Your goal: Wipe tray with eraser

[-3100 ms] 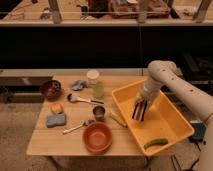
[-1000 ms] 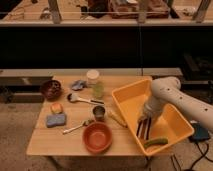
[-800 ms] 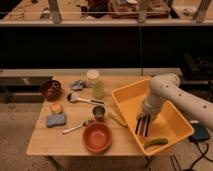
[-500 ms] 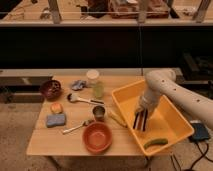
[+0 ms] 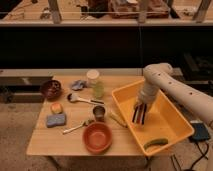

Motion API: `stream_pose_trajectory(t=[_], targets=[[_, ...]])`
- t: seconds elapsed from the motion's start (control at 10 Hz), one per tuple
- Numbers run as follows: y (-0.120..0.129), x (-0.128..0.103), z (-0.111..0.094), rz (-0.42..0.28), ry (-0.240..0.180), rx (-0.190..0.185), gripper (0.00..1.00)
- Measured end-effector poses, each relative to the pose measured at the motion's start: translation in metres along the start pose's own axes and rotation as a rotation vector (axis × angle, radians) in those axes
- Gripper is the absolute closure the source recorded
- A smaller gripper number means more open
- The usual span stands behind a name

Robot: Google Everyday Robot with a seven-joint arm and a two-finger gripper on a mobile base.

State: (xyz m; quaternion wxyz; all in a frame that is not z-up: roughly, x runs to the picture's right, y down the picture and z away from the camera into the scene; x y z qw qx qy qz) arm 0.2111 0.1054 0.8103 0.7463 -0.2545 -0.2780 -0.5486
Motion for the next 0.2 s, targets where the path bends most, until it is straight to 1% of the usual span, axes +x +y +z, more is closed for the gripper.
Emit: stream_pose_trajectory(t=[0.2], targets=[[0.022, 0.009, 0.012, 0.051, -0.023, -0.004, 0.56]])
